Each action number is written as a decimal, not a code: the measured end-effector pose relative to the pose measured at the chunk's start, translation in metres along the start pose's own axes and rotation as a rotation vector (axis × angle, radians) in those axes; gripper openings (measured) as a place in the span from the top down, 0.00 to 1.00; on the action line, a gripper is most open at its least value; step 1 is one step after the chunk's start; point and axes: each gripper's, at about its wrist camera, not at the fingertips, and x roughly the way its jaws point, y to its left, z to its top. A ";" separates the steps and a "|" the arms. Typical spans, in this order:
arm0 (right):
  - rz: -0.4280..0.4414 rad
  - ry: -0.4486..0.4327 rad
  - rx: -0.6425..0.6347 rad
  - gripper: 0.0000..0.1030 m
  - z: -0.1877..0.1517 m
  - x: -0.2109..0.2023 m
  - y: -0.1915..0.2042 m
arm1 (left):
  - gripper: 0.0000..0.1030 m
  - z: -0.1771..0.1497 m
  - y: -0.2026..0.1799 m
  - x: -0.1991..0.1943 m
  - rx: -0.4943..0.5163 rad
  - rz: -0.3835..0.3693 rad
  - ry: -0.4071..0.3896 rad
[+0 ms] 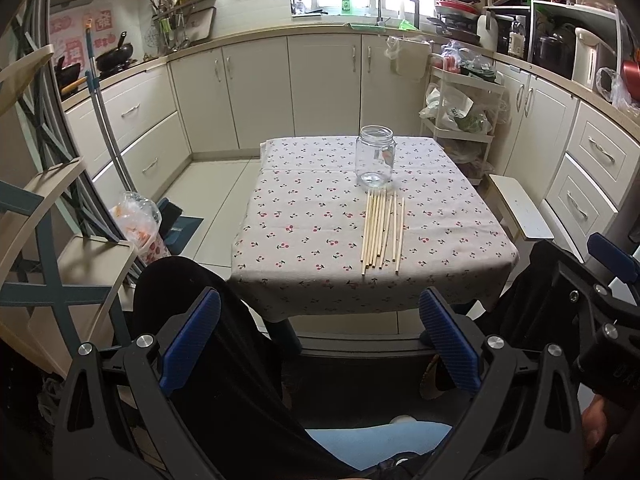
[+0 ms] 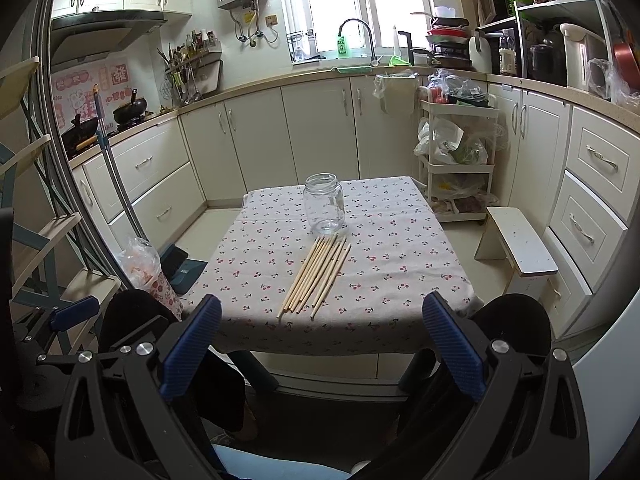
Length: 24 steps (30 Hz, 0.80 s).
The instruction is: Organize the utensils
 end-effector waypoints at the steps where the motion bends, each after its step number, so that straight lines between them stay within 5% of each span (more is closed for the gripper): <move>1: -0.001 -0.001 0.000 0.06 0.000 0.000 0.000 | 0.07 0.000 0.000 0.000 -0.001 0.001 -0.001; 24: 0.000 -0.012 -0.015 0.06 0.002 -0.004 0.006 | 0.07 0.003 0.007 -0.004 -0.033 0.011 -0.013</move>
